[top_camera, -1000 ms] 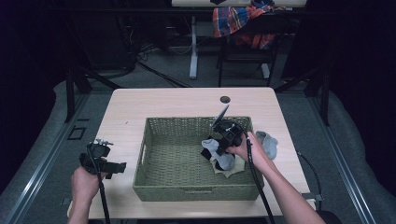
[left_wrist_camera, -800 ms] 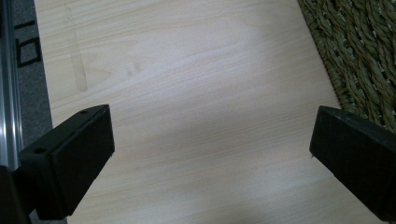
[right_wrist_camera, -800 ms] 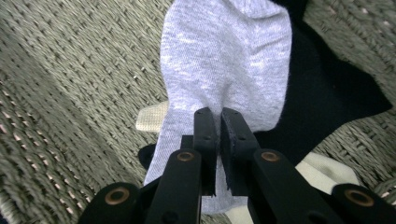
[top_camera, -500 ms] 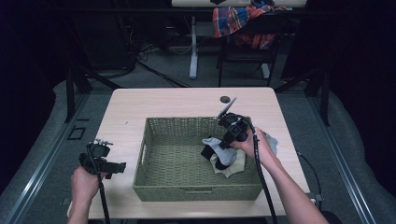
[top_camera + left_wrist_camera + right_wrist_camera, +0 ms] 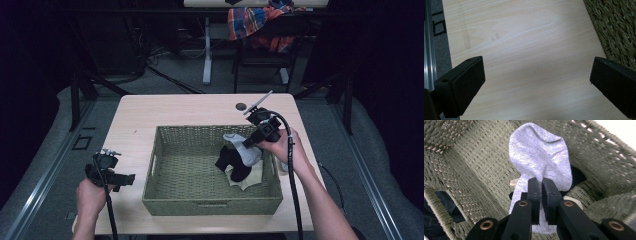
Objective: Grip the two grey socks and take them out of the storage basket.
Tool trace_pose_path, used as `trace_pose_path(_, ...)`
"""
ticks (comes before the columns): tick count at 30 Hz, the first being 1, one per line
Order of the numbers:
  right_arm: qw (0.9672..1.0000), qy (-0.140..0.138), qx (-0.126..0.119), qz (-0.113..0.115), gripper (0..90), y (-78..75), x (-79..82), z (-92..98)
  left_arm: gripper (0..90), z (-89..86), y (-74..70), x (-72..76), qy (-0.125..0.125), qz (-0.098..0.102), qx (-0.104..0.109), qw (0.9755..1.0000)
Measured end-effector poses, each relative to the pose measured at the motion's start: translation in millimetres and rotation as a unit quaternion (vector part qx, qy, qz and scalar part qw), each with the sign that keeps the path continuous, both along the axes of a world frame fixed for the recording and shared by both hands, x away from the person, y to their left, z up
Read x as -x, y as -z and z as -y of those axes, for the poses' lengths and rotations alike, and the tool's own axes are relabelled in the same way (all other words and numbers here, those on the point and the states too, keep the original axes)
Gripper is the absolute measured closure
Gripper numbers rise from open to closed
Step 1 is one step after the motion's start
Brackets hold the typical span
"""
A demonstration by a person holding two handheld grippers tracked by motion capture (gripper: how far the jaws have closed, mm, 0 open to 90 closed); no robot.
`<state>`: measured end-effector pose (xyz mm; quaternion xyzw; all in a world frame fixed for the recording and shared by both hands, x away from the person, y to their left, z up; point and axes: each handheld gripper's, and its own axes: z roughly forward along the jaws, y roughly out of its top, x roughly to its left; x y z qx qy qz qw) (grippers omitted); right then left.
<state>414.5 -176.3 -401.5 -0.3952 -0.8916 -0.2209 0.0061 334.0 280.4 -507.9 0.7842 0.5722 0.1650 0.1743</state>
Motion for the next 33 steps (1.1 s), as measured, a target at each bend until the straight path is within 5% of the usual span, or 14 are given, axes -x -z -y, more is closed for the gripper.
trace_pose_path(14,0.9994,0.022,-0.018,0.021,85.7,-20.6,4.3,18.5,0.2,-0.3,0.0,0.2,0.0,0.001,0.001,1.0)
trace_pose_path(33,0.9949,0.082,-0.039,0.043,85.8,-37.3,1.7,73.6,0.2,0.4,-0.1,-1.4,-0.004,-0.001,0.0,1.0)
